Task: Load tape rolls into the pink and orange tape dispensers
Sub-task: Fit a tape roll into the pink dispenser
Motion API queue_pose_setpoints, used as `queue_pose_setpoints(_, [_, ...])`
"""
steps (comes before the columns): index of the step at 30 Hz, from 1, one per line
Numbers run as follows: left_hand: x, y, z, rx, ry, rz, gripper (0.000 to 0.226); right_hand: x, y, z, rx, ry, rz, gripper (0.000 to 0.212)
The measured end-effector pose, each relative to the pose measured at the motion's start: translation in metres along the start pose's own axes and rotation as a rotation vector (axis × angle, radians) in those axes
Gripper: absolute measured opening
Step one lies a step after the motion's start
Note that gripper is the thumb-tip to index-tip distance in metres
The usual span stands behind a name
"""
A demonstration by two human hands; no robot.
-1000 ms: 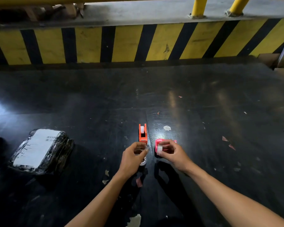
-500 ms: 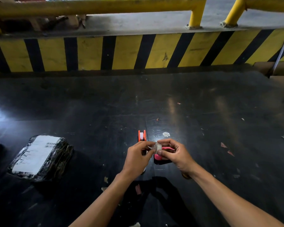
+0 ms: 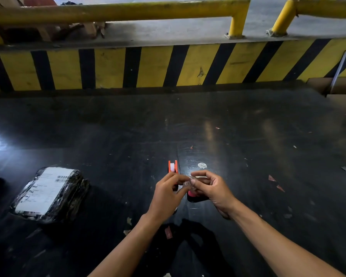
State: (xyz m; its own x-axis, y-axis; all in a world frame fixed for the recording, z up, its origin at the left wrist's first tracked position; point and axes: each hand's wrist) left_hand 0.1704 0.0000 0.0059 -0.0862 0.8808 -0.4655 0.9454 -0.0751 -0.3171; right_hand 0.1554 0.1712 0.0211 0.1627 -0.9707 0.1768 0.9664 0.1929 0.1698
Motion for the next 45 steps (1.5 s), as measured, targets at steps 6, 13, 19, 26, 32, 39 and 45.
queue_pose_setpoints(6, [-0.002, -0.002, 0.004, -0.384, 0.244, 0.076, 0.023, -0.012, -0.004, -0.003, 0.012, 0.016, 0.006, 0.027])
queue_pose_setpoints(13, [0.003, -0.015, 0.001, -0.609, 0.431, 0.196, 0.031, -0.02, -0.004, -0.003, -0.032, 0.144, 0.025, 0.022])
queue_pose_setpoints(19, [0.017, -0.02, 0.003, -0.611, 0.395, 0.196, 0.028, -0.031, -0.01, -0.006, -0.079, 0.324, 0.011, 0.019])
queue_pose_setpoints(26, [0.036, -0.025, 0.011, -0.583, 0.277, 0.172, 0.022, -0.047, -0.023, -0.017, -0.129, 0.635, 0.009, 0.017])
queue_pose_setpoints(32, [0.05, -0.035, 0.033, -0.352, -0.112, 0.251, 0.036, -0.062, -0.049, -0.017, -0.198, 0.898, -0.018, 0.019])
queue_pose_setpoints(39, [0.062, -0.048, 0.046, -0.362, -0.322, 0.525, 0.05, -0.066, -0.066, -0.029, -0.314, 1.058, 0.122, 0.017])
queue_pose_setpoints(45, [0.061, -0.042, 0.054, -0.313, -0.312, 0.528, 0.053, -0.07, -0.06, -0.035, -0.361, 1.087, 0.238, 0.019])
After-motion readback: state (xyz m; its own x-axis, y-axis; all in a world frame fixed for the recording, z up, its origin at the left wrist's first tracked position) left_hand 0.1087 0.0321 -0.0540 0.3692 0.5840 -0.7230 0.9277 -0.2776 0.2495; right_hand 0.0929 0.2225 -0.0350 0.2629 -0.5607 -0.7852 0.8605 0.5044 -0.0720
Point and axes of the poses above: each hand's wrist, its own y-axis away from the middle knuckle, its own x-axis out of the palm, z = x × y, and after that the axes turned 3 degrees about -x, right-handed
